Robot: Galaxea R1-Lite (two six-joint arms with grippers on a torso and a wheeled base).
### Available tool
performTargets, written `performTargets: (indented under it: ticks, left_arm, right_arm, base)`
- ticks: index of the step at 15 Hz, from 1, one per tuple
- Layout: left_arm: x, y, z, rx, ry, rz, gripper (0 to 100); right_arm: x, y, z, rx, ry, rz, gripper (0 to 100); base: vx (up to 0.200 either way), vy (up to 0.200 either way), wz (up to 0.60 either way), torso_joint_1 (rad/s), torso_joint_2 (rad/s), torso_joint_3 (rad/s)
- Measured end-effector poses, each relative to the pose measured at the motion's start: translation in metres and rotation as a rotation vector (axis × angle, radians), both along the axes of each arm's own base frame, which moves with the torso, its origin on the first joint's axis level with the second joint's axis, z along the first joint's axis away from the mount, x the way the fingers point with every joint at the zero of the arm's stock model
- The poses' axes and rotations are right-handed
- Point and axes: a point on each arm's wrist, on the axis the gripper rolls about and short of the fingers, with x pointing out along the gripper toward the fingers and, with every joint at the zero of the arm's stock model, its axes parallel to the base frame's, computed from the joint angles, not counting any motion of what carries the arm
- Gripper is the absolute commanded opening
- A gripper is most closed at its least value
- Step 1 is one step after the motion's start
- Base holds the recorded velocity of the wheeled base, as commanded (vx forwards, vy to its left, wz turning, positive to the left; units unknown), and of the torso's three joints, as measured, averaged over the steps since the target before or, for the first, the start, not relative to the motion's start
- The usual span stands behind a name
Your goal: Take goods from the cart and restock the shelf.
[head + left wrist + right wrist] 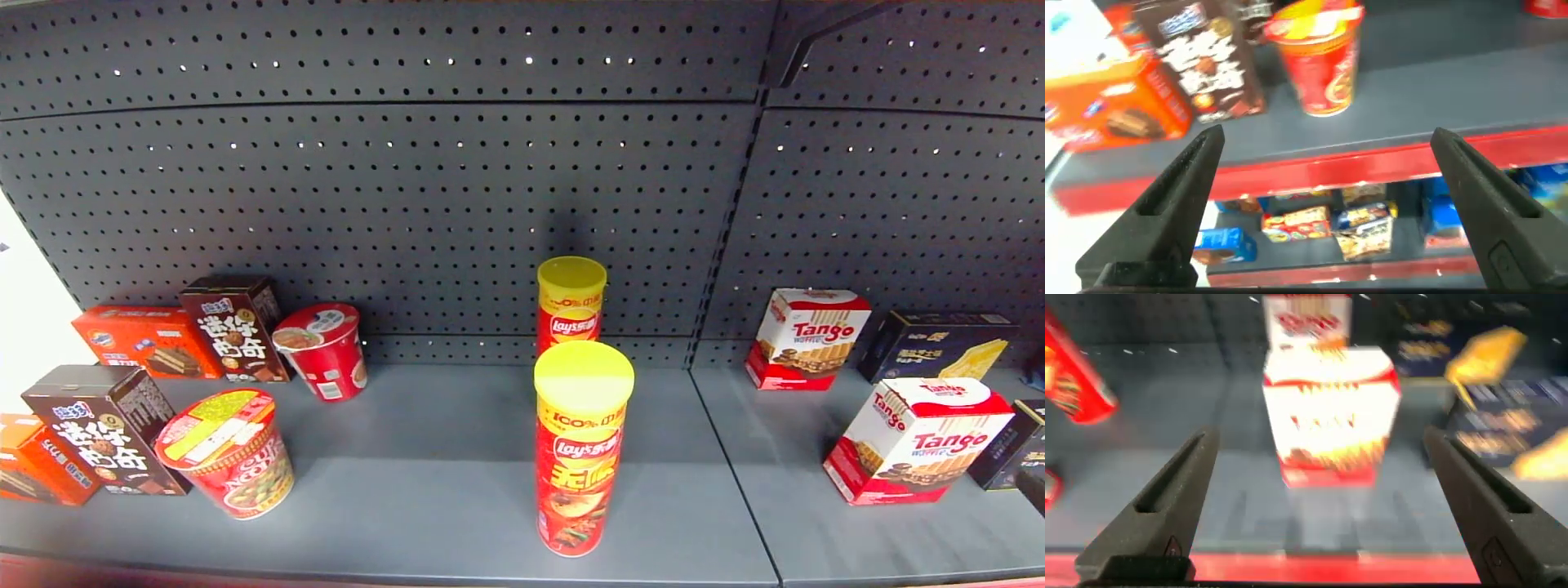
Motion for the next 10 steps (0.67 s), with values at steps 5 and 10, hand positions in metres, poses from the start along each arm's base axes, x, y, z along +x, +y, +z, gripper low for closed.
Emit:
performTargets:
  ticks: [5,10]
  left_arm:
    - [-0.002,0.000,-0.018,-0.056,-0.055,0.026,100]
    - [0.004,0.000,-0.035,-0.082,-0.079,0.041,100]
  right_arm:
    - [-0.054,-0.008,-0.041,-0.010,0.028,-0.111,100]
    - [-0.073,-0.008,-0.079,-0.082,-0.048,-0.184,100]
  base:
    - [0.000,0.000,0.00,0.000,0.00,0.000]
    - [0.000,0.000,0.00,0.000,0.00,0.000]
